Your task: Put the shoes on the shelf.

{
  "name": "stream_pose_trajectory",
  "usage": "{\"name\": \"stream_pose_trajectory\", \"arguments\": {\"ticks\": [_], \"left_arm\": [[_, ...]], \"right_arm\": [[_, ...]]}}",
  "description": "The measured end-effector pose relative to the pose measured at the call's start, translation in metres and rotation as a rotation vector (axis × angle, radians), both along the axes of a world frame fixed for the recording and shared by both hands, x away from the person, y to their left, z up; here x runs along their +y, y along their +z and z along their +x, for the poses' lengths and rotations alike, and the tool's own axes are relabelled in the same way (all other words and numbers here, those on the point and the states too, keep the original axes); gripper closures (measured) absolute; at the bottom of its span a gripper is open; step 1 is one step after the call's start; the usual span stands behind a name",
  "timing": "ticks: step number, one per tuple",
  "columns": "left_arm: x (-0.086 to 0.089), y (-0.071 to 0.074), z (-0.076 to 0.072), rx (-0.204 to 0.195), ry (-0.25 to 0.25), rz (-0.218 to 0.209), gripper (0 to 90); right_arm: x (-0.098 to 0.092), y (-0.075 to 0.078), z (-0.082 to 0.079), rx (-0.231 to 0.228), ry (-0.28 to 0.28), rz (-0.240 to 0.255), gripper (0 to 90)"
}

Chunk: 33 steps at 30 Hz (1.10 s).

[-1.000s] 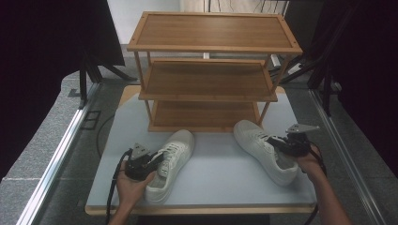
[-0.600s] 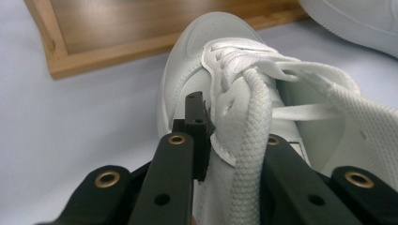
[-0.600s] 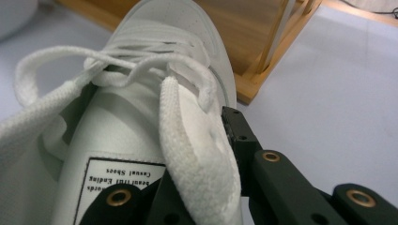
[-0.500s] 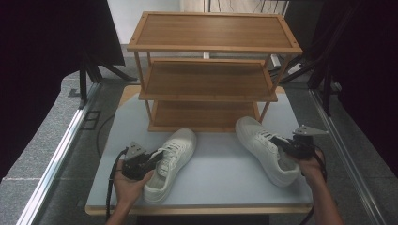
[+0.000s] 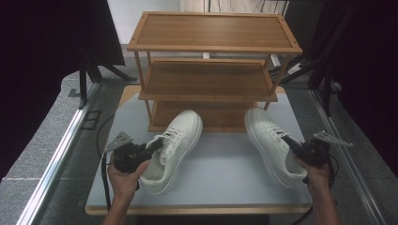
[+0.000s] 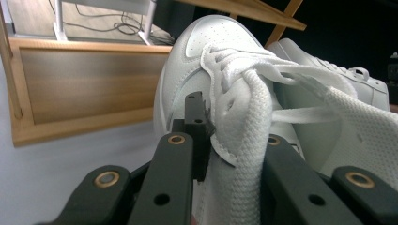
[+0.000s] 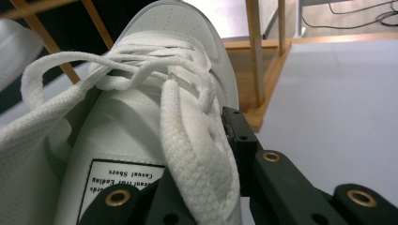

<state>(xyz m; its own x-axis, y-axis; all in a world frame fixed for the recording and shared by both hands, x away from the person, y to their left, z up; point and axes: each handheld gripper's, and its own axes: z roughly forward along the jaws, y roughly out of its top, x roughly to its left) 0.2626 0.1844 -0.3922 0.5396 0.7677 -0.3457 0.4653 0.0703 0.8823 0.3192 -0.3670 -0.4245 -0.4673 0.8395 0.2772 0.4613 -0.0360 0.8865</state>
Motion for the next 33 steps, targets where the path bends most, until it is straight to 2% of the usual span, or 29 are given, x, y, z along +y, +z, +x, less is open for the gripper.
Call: {"name": "stream_pose_trajectory", "arguments": {"ticks": [3, 6, 10, 15, 23, 28, 33], "left_arm": [[0.0, 0.004, -0.003, -0.023, 0.019, -0.017, 81.9], [0.003, 0.004, -0.005, -0.019, 0.025, -0.052, 81.8], [0.01, 0.008, -0.012, -0.034, 0.039, -0.081, 81.7], [0.015, 0.007, -0.016, -0.034, 0.043, -0.094, 81.7], [0.018, 0.007, -0.014, -0.036, 0.048, -0.098, 81.5], [0.019, 0.009, -0.014, -0.043, 0.048, -0.109, 81.4], [0.021, 0.015, -0.009, -0.045, 0.037, -0.151, 81.3]], "right_arm": [[0.0, 0.005, -0.004, -0.014, 0.009, 0.024, 84.2], [-0.001, 0.007, -0.01, -0.023, -0.003, 0.054, 84.1], [0.0, 0.005, -0.017, -0.022, 0.002, 0.109, 84.2], [0.006, 0.006, -0.018, -0.029, 0.002, 0.113, 84.2], [0.013, 0.0, -0.016, -0.007, 0.001, 0.126, 84.2], [0.015, 0.003, -0.019, -0.021, -0.001, 0.177, 84.2], [0.017, 0.011, -0.023, -0.047, -0.002, 0.208, 84.2]]}}
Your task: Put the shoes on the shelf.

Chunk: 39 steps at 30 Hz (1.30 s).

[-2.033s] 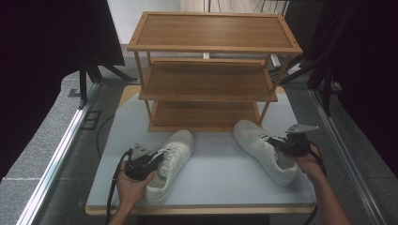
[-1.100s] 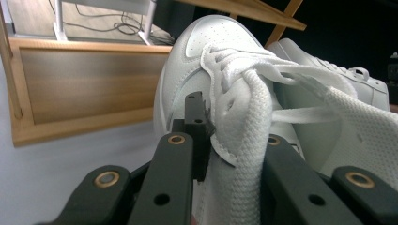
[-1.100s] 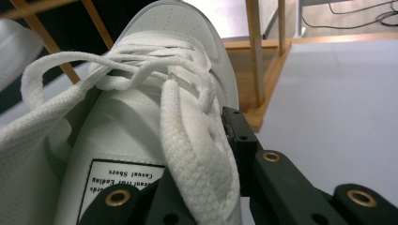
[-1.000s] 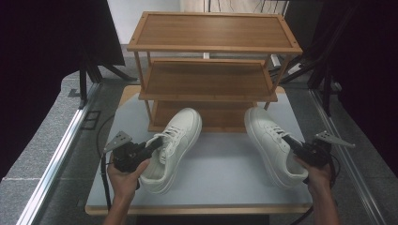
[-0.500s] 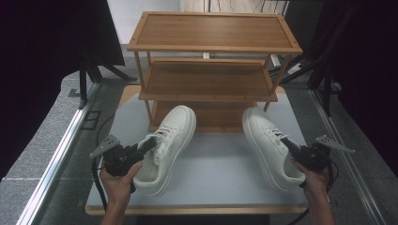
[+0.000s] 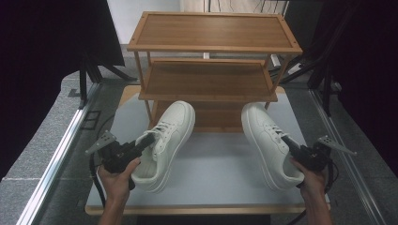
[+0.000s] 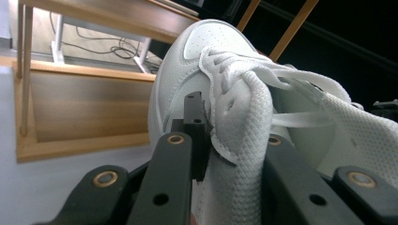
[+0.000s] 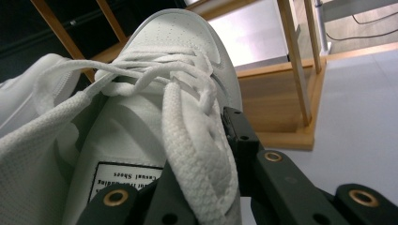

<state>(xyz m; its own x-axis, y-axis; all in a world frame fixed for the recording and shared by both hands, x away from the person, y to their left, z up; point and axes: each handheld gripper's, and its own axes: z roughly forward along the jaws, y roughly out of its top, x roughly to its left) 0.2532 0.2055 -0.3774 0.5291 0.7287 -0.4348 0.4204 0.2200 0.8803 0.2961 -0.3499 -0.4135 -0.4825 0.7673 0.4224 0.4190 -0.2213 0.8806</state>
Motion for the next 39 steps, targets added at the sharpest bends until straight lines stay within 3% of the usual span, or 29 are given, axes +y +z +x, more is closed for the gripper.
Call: {"name": "stream_pose_trajectory", "arguments": {"ticks": [10, 13, 19, 24, 31, 34, 39], "left_arm": [[0.0, 0.012, 0.014, -0.005, -0.008, -0.087, 81.0], [-0.004, 0.019, 0.016, -0.032, 0.007, -0.081, 81.0], [-0.011, 0.032, 0.025, -0.032, -0.011, -0.109, 80.8], [-0.019, 0.046, 0.034, -0.038, -0.013, -0.1, 80.6], [-0.027, 0.063, 0.046, -0.045, -0.022, -0.093, 80.5], [-0.03, 0.066, 0.053, -0.039, -0.021, -0.097, 80.5], [-0.033, 0.07, 0.059, -0.042, -0.002, -0.092, 80.4]], "right_arm": [[0.01, 0.027, -0.001, -0.057, -0.023, 0.06, 84.1], [0.013, 0.034, 0.001, -0.076, -0.053, 0.096, 84.2], [0.021, 0.051, 0.008, -0.079, -0.071, 0.127, 83.9], [0.028, 0.063, 0.015, -0.076, -0.067, 0.154, 83.0], [0.038, 0.079, 0.025, -0.077, -0.07, 0.114, 82.9], [0.041, 0.085, 0.033, -0.065, -0.068, 0.154, 82.9], [0.041, 0.092, 0.036, -0.071, -0.08, 0.172, 83.0]]}}
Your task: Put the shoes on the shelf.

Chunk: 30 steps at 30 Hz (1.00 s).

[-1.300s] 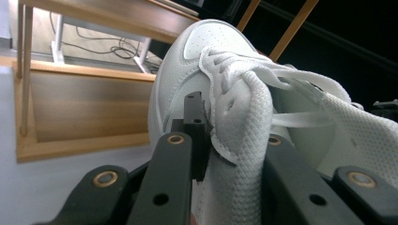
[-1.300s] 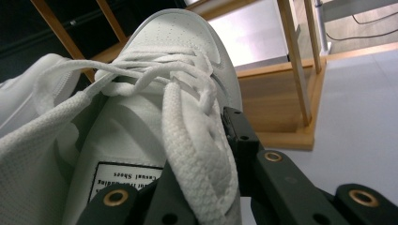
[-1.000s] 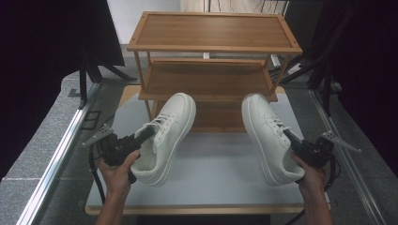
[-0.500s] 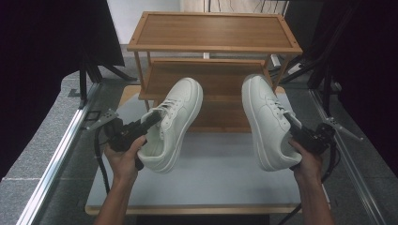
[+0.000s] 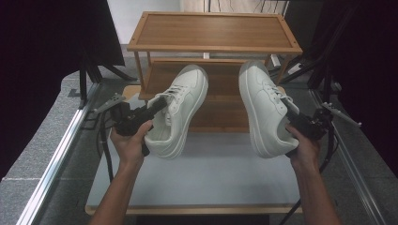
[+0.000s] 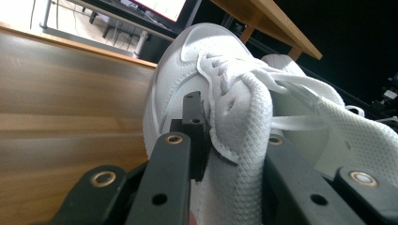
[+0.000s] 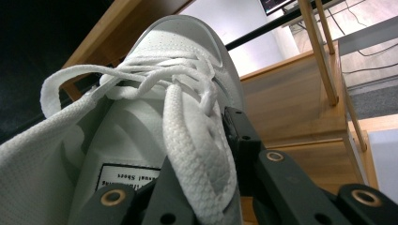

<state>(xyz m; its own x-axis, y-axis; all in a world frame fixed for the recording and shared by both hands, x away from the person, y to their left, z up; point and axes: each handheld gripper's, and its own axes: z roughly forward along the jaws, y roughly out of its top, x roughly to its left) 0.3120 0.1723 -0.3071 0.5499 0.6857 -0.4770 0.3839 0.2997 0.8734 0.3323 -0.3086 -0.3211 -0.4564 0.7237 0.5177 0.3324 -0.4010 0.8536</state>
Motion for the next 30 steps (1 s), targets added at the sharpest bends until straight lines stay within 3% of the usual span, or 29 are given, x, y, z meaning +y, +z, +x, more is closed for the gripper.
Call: {"name": "stream_pose_trajectory", "arguments": {"ticks": [6, 14, 19, 25, 30], "left_arm": [[-0.005, 0.004, 0.009, 0.009, 0.009, -0.026, 80.2], [-0.013, 0.014, 0.022, 0.015, 0.019, -0.009, 79.9], [-0.016, 0.015, 0.03, 0.032, 0.026, -0.04, 79.9], [-0.025, 0.017, 0.038, 0.045, 0.065, -0.057, 79.4], [-0.032, 0.018, 0.047, 0.05, 0.087, -0.042, 79.2]], "right_arm": [[0.004, 0.006, 0.008, 0.025, -0.011, 0.029, 83.0], [0.012, 0.015, 0.019, 0.036, -0.048, -0.002, 82.6], [0.014, 0.015, 0.027, 0.061, -0.058, 0.029, 82.5], [0.021, 0.017, 0.036, 0.059, -0.072, -0.005, 82.0], [0.024, 0.018, 0.041, 0.07, -0.085, -0.009, 82.1]]}}
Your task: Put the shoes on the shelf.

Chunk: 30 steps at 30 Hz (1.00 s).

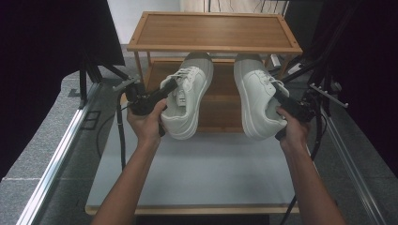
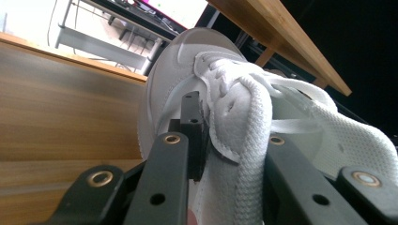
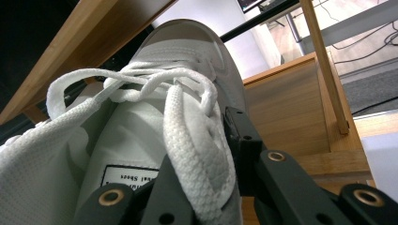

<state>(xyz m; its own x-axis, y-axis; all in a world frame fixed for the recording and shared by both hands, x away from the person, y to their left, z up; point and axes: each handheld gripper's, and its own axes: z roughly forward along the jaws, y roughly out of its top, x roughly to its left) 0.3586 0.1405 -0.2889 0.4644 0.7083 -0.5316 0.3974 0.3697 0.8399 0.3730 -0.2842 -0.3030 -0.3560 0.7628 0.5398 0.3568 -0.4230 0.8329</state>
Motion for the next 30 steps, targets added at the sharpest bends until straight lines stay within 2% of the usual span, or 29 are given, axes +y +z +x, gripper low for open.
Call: {"name": "stream_pose_trajectory", "arguments": {"ticks": [5, 11, 18, 22, 27, 30], "left_arm": [[-0.003, 0.002, 0.006, 0.001, 0.015, 0.006, 79.2], [-0.008, 0.006, 0.015, 0.004, 0.032, 0.027, 79.2], [-0.015, 0.004, 0.031, 0.025, 0.048, 0.018, 79.2], [-0.019, 0.0, 0.039, 0.043, 0.058, 0.006, 79.2], [-0.025, -0.005, 0.05, 0.069, 0.076, -0.035, 79.1], [-0.03, -0.004, 0.055, 0.07, 0.086, -0.028, 79.0]], "right_arm": [[0.005, 0.003, 0.005, 0.012, -0.01, 0.0, 82.1], [0.012, 0.009, 0.013, 0.011, -0.023, -0.024, 82.0], [0.026, 0.014, 0.026, 0.037, -0.056, -0.05, 81.9], [0.036, 0.016, 0.032, 0.04, -0.05, -0.07, 81.7], [0.05, 0.017, 0.04, 0.048, -0.048, -0.082, 81.6], [0.056, 0.017, 0.046, 0.058, -0.055, -0.09, 81.2]]}}
